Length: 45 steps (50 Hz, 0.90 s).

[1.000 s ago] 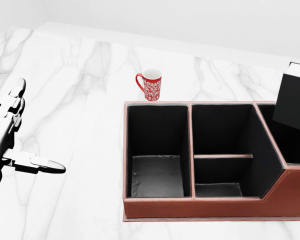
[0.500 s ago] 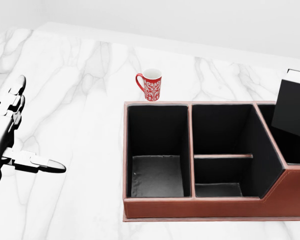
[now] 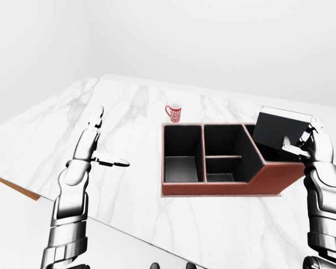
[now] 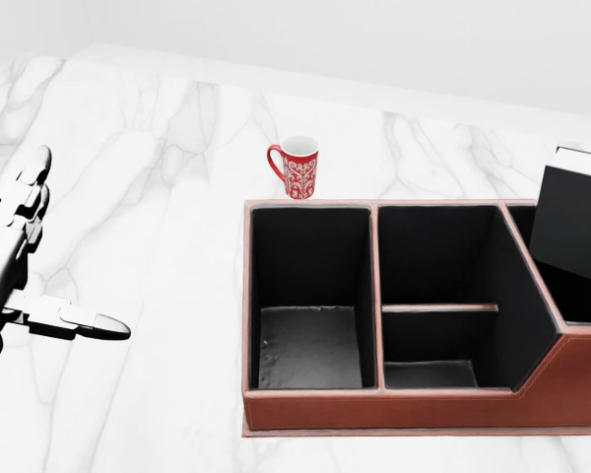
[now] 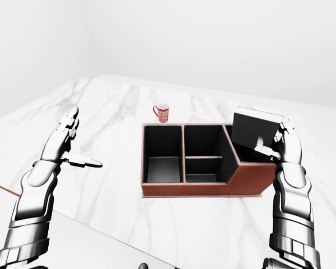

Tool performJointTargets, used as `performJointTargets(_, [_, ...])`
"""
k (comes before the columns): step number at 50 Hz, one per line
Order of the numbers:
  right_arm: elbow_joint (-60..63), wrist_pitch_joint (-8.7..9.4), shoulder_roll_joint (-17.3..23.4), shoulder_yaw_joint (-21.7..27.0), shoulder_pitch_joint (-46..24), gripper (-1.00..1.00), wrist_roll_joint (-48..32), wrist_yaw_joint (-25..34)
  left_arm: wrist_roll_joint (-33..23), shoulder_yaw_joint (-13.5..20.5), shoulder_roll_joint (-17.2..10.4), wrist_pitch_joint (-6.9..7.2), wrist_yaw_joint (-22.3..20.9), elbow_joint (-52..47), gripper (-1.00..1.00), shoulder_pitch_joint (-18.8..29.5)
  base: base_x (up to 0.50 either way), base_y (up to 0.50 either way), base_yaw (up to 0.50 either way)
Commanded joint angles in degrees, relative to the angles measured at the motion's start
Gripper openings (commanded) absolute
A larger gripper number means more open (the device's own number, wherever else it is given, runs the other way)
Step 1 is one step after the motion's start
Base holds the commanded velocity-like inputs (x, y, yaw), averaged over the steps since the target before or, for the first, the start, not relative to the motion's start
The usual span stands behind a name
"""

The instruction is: Pick up the book and place it in the right compartment of the caddy.

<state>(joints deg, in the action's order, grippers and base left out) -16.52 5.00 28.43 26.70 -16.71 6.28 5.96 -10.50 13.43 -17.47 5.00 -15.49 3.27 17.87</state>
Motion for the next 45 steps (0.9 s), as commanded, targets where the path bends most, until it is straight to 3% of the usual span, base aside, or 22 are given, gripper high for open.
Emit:
performJointTargets(1, [6.7,0.00,-0.2,0.8,0.7,-1.00,4.1,-0.9,2.9,0.8,0.2,0.00,0.0,0.7,1.00,0.4,0.00,0.00,0.00])
performJointTargets(45, [2.5,0.00,0.7,1.7,1.3,-1.00,4.3,-0.7,2.7,0.8,0.3,0.00,-0.3,-1.0,1.00,0.1,0.00,0.00,0.00])
